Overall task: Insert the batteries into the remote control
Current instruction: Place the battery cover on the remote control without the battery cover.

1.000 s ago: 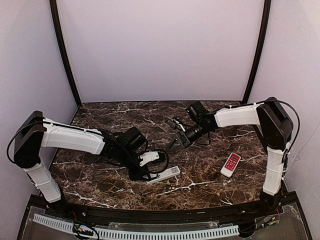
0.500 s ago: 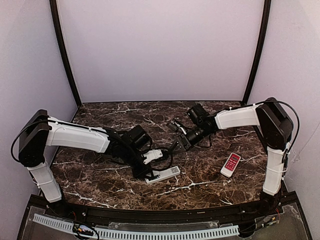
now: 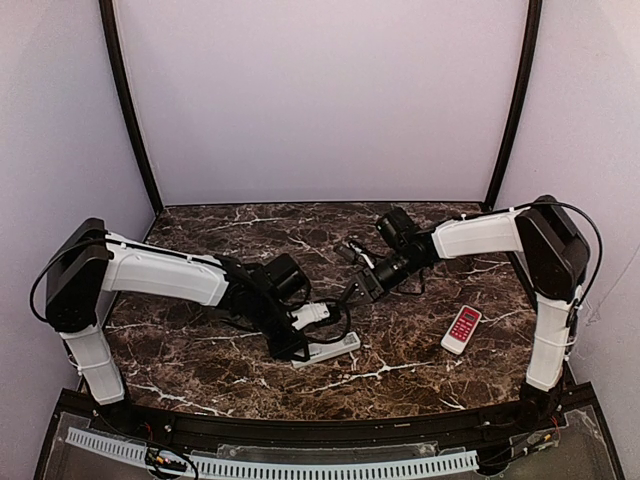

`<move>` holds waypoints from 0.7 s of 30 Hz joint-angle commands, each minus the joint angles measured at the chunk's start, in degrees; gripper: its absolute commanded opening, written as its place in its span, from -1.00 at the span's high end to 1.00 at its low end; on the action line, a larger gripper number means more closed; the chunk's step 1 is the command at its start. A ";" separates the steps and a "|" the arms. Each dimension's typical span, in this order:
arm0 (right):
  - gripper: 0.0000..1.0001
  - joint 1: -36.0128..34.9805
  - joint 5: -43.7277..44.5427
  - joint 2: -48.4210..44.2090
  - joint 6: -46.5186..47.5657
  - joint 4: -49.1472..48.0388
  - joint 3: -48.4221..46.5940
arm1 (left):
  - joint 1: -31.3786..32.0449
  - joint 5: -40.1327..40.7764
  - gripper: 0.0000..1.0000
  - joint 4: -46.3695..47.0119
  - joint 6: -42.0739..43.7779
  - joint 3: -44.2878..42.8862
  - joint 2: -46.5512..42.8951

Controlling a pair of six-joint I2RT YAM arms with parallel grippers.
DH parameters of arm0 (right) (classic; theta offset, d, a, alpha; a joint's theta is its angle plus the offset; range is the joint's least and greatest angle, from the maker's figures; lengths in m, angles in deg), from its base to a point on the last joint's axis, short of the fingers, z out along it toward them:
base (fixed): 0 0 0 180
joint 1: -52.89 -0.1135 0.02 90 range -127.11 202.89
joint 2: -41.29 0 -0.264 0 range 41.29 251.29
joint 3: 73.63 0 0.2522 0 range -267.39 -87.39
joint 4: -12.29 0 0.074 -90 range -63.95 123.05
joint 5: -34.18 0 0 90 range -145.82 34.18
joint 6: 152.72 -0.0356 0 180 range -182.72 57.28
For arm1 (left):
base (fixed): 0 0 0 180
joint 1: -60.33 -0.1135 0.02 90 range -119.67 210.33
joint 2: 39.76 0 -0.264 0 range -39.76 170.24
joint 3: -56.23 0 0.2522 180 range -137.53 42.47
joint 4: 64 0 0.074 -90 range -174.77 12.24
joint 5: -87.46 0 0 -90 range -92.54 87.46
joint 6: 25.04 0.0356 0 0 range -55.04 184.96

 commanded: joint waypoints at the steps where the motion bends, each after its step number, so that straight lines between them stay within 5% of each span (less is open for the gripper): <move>1: 0.32 -0.36 -0.03 -1.48 -0.04 -0.22 0.74 | 0.31 0.82 0.65 -3.28 -0.80 -1.51 0.96; 21: 0.33 -0.36 -0.15 -1.22 0.27 -0.43 1.10 | 0.75 2.19 0.59 -6.89 0.86 -3.96 -1.37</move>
